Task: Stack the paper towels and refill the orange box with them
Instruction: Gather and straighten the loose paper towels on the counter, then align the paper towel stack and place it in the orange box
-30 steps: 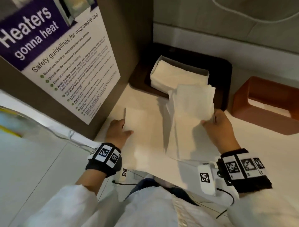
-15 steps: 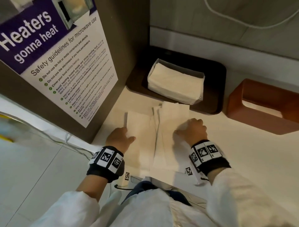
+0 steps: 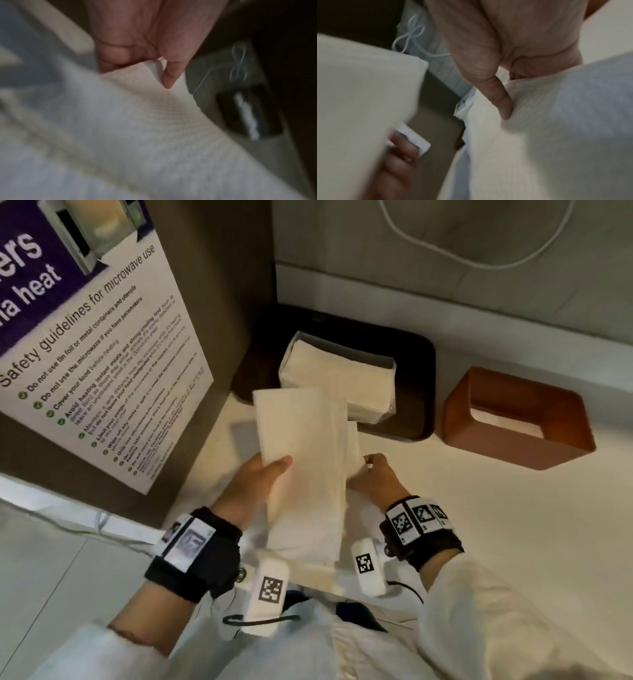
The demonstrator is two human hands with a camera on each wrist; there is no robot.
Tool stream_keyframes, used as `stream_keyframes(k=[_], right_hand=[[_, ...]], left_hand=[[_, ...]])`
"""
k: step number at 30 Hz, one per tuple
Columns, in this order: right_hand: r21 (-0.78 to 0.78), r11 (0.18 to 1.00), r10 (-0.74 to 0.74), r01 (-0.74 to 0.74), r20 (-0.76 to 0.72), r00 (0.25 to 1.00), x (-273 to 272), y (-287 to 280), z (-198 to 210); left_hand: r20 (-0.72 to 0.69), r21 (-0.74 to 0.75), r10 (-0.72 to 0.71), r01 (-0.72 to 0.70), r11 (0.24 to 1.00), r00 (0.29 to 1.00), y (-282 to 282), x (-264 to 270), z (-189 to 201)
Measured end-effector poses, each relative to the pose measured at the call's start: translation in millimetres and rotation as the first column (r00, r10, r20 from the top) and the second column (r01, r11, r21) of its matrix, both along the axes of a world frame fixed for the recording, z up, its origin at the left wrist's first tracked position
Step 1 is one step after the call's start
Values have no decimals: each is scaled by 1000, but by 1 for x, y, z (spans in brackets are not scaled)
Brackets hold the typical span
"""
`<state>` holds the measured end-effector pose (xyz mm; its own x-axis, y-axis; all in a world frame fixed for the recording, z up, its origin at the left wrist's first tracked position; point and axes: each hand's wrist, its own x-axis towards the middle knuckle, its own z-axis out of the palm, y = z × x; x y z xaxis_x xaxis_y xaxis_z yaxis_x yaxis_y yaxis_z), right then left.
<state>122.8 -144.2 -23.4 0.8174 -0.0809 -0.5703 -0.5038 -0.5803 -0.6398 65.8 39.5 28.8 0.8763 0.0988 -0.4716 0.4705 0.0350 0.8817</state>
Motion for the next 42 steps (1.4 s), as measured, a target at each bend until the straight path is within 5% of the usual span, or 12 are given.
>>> stream_keyframes(k=[2, 5, 7, 10, 12, 17, 22, 30, 34, 39, 42], right_hand=[[190, 978, -67, 82, -85, 994, -7, -5, 1], [375, 906, -137, 194, -172, 975, -18, -6, 1], [352, 916, -154, 191, -131, 979, -22, -2, 2], [135, 990, -42, 33, 60, 997, -24, 3, 1], [-14, 1000, 22, -20, 127, 992, -26, 1, 2], [12, 1000, -23, 22, 155, 988, -24, -12, 19], [140, 990, -56, 31, 182, 982, -28, -40, 45], [220, 974, -139, 54, 394, 909, -18, -128, 78], [237, 971, -161, 11, 625, 764, 2, -183, 113], [258, 964, -171, -72, 801, 573, 49, -257, 165], [275, 958, -190, -77, 814, 548, 77, -286, 165]], left_hand=[[-94, 183, -162, 177, 967, 982, -21, 8, -30], [-167, 545, -324, 361, 757, 931, -33, 16, -71], [-176, 636, -352, 379, 672, 919, -33, 21, -82], [-163, 653, -381, 389, 650, 910, -31, 26, -82], [-148, 623, -397, 397, 674, 906, -26, 26, -81], [-8, 249, -155, 152, 956, 988, -4, 24, -77], [103, -70, -342, 350, 934, 934, -27, 31, -38], [260, 66, -436, 435, 898, 861, -137, 72, 11], [447, 47, -310, 324, 945, 839, -211, 96, 49], [683, 48, -212, 246, 968, 699, -290, 139, 108], [703, 8, -152, 207, 978, 695, -324, 162, 109]])
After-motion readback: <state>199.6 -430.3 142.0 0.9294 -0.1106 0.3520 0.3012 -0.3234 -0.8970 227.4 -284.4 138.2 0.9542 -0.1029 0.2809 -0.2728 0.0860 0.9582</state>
